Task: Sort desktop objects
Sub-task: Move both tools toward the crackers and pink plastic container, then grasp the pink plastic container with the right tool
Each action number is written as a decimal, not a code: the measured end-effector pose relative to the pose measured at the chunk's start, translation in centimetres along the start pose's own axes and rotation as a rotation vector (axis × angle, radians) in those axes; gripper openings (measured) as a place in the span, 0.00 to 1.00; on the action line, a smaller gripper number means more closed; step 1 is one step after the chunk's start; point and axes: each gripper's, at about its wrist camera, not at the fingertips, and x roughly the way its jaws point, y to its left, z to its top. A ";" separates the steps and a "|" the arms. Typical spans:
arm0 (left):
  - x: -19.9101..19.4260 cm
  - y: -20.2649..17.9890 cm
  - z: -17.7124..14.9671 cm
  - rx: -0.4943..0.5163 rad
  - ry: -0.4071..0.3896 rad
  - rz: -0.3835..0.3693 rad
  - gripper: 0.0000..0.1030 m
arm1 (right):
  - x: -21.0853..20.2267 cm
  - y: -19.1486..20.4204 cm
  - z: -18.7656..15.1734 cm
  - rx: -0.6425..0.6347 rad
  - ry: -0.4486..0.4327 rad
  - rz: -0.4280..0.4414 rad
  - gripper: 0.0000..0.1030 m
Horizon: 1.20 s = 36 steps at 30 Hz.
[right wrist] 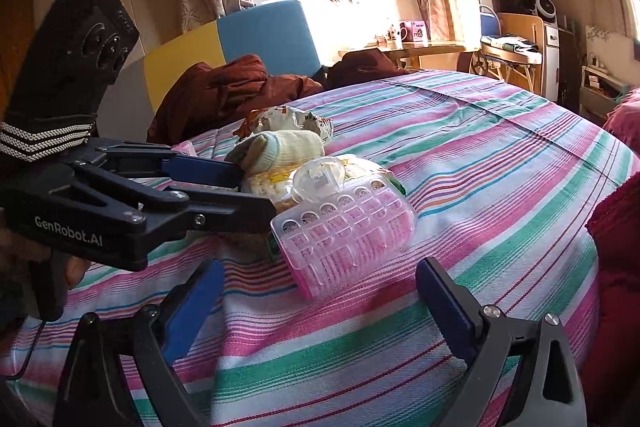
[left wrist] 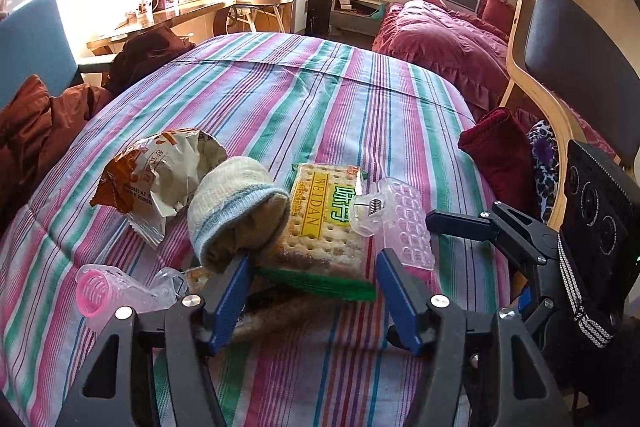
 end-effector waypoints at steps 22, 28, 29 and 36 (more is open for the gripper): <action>0.0 -2.7 0.6 -0.004 0.046 -0.095 0.61 | -0.3 -0.2 0.0 0.022 -0.009 -0.012 0.95; 1.6 -3.3 1.3 -0.004 0.080 -0.090 0.62 | -0.3 -0.4 0.0 0.026 -0.013 -0.004 0.95; 1.8 -3.3 1.4 -0.004 0.078 -0.093 0.62 | -0.3 -0.4 -0.1 0.027 -0.013 -0.003 0.95; 2.6 -2.7 2.1 -0.039 0.116 -0.116 0.68 | -0.7 -0.3 0.0 0.042 -0.015 -0.011 0.96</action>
